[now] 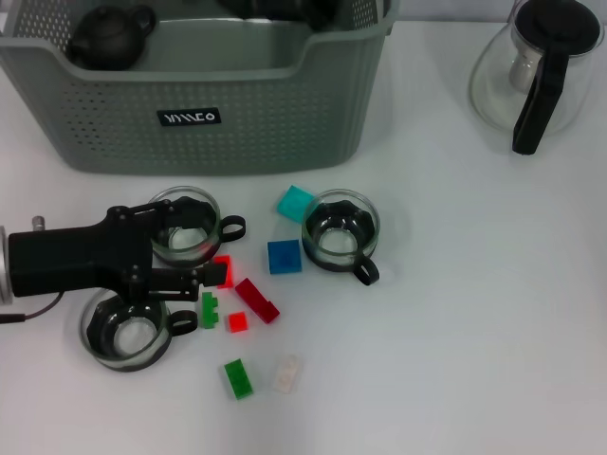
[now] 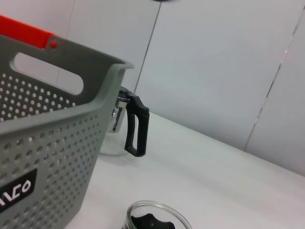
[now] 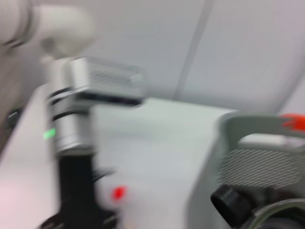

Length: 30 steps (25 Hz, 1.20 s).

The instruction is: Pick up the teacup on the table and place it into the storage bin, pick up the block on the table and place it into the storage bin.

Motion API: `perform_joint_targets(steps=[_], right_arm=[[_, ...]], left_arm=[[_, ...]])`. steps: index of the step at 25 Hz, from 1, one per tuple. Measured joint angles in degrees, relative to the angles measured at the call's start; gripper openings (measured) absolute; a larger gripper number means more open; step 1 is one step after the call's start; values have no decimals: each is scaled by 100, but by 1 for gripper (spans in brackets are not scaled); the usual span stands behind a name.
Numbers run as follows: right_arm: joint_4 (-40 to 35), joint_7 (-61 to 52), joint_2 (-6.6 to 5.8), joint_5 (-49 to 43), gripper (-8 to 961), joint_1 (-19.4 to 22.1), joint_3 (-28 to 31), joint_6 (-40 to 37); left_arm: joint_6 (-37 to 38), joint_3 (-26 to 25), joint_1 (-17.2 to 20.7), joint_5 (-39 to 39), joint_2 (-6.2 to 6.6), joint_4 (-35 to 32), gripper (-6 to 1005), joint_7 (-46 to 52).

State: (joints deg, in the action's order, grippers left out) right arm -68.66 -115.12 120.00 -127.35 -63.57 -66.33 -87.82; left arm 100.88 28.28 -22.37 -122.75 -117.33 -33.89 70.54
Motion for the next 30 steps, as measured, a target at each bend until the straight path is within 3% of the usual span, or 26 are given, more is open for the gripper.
perform_joint_targets(steps=[2,9,10,11,14,22,30], right_arm=[[252,99,-3,-25,109,-59,6,266],[2189,896,2,-4,119,-368,26,2251],[2652,1117,14,54,120,-433,50,2814],[2652,1117,14,54,122,-433,50,2814],[3426,1659,21,464,126,-495,90,3770],[4150,2108,40,855,137,-525,28,4823],[4397,2229,41,882,148,-526,-26,4982]], left_arm=[[9,-14,-32,-5,8,0,913,44],[49,25,-146,-29,-4,-8,913,-3],[49,29,-166,-31,-4,-10,913,-10],[48,31,-188,-31,-6,-10,912,-17],[45,40,-249,-35,-11,-8,911,-22],[22,47,-303,-20,-10,-8,909,-23],[-7,22,-312,3,-10,-3,910,-22]])
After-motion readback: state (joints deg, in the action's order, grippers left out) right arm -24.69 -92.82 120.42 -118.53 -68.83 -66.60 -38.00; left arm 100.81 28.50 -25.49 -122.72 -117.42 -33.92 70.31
